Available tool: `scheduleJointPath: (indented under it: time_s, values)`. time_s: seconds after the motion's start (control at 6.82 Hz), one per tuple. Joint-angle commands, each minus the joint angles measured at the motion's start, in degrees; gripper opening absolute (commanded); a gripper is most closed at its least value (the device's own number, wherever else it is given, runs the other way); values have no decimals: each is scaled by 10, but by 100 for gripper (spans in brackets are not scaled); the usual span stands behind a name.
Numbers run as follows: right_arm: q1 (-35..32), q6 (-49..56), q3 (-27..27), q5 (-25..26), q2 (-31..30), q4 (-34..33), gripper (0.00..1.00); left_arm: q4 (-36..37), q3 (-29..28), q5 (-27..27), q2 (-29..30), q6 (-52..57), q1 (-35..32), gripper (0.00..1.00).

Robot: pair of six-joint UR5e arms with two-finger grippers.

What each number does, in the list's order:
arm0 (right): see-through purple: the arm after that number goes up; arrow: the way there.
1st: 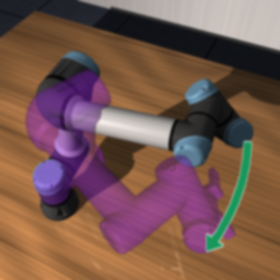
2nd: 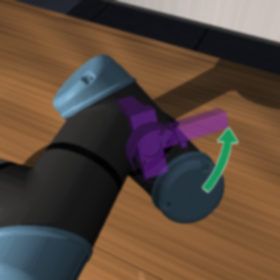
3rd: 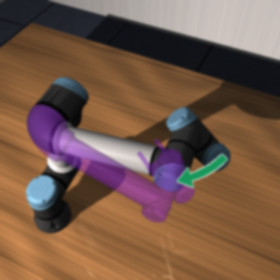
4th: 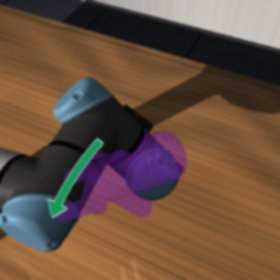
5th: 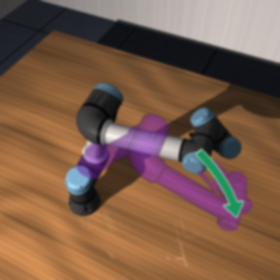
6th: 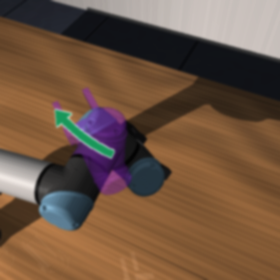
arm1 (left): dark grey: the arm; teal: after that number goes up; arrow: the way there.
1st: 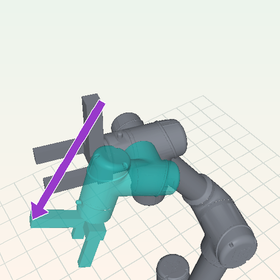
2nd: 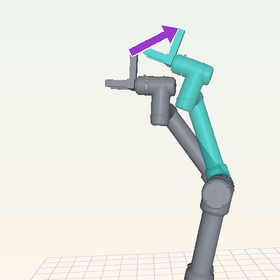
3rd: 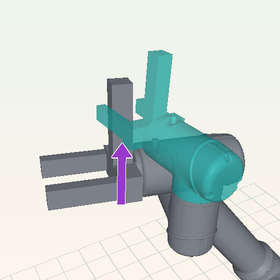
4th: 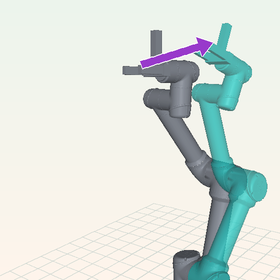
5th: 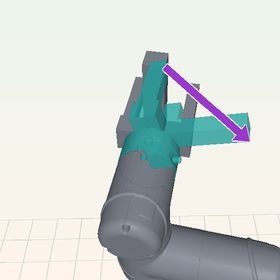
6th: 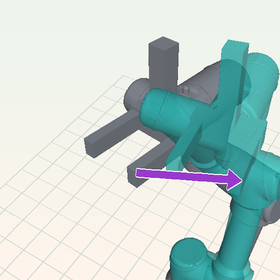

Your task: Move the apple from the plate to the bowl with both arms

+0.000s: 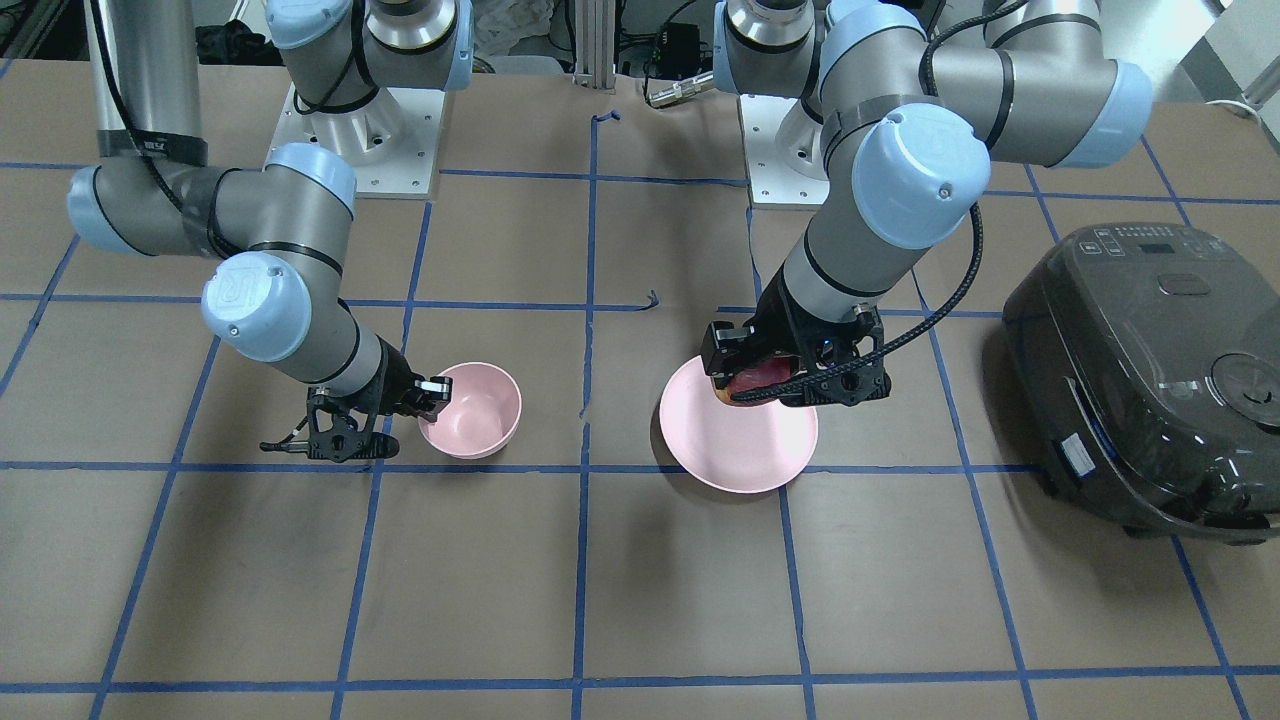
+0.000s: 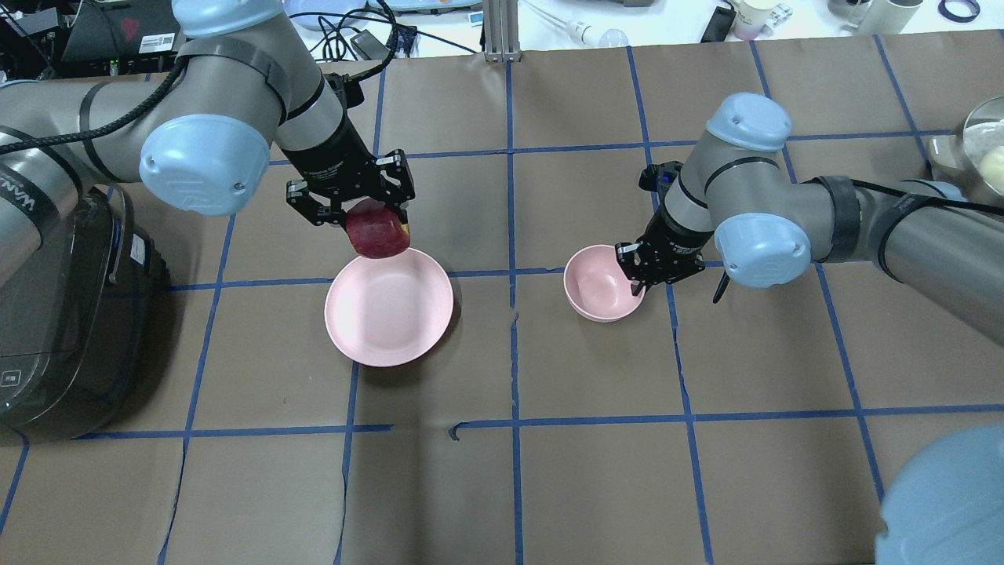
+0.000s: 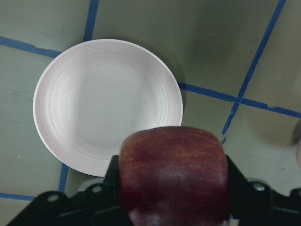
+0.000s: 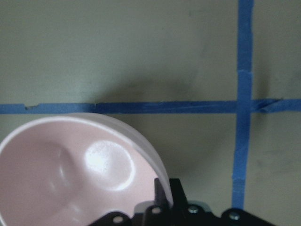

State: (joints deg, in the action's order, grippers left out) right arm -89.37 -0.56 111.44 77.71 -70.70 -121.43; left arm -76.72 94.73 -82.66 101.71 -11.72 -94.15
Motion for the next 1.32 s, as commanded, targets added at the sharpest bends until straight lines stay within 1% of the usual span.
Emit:
scheduleJointPath:
  time_s: [0.0,0.15,0.29,0.44,0.59,0.73,0.88,1.03,1.17]
  values:
    - [-4,-2,2,9,0,-6,99,-1,-5,-13,-3,79,3,0]
    - [-3,3,-30,57,-7,5,100,-2,-10,-13,-6,105,16,0]
    - [-2,4,-76,107,-32,35,100,-1,-11,-8,-9,114,19,0]
    - [1,4,-110,121,-61,85,100,7,-12,-3,-1,115,7,0]
    - [1,4,-136,123,-96,140,100,16,-13,14,2,116,-15,0]
    - [1,3,-159,126,-131,189,100,62,-13,20,9,108,-48,0]
    - [1,4,-186,158,-160,245,100,69,-13,28,12,89,-82,0]
    - [1,4,-224,160,-173,307,100,75,-14,34,15,68,-113,0]
    - [1,4,-253,158,-170,330,100,76,-16,41,22,-8,-134,0]
